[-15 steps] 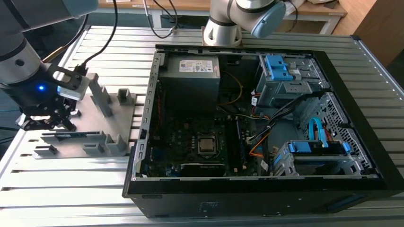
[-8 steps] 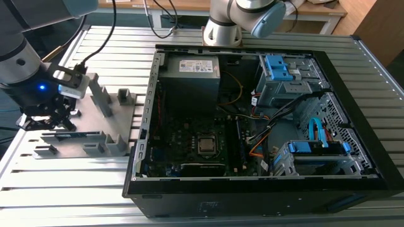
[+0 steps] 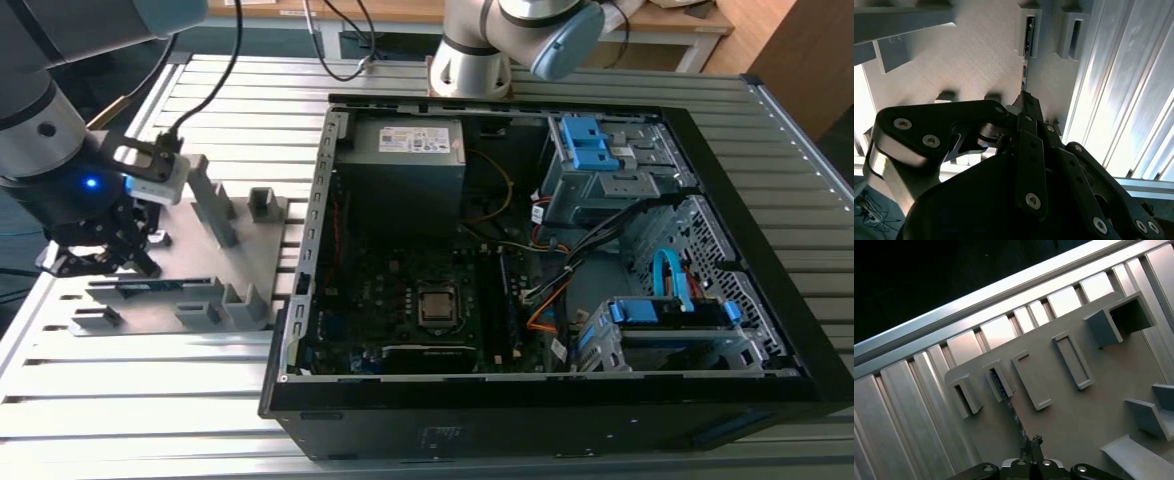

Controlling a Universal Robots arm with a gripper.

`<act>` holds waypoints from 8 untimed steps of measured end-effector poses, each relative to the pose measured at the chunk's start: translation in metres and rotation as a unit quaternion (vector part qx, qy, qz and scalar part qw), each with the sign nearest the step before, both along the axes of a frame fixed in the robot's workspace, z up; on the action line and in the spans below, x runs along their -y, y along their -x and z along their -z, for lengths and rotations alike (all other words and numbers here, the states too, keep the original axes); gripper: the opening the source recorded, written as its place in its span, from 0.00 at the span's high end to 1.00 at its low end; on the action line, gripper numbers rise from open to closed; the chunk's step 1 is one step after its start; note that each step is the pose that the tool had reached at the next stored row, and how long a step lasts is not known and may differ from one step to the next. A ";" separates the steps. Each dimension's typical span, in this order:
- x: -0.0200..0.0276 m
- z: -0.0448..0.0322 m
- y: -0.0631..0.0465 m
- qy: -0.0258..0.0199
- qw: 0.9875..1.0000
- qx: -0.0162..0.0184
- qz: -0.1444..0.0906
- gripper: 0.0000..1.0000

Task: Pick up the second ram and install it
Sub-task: 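Pick up the second ram and move it above second insertion slot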

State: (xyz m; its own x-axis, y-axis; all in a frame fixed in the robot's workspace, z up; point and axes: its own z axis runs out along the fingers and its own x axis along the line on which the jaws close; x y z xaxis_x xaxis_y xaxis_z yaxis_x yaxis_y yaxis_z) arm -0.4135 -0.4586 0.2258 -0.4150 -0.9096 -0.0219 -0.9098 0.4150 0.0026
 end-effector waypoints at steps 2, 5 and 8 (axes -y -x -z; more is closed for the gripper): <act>0.0000 0.0000 0.000 0.000 1.000 0.000 -0.007 0.90; 0.0000 0.0000 0.000 0.000 1.000 0.000 -0.017 0.90; 0.0000 0.0001 0.000 0.000 1.000 0.000 -0.028 0.90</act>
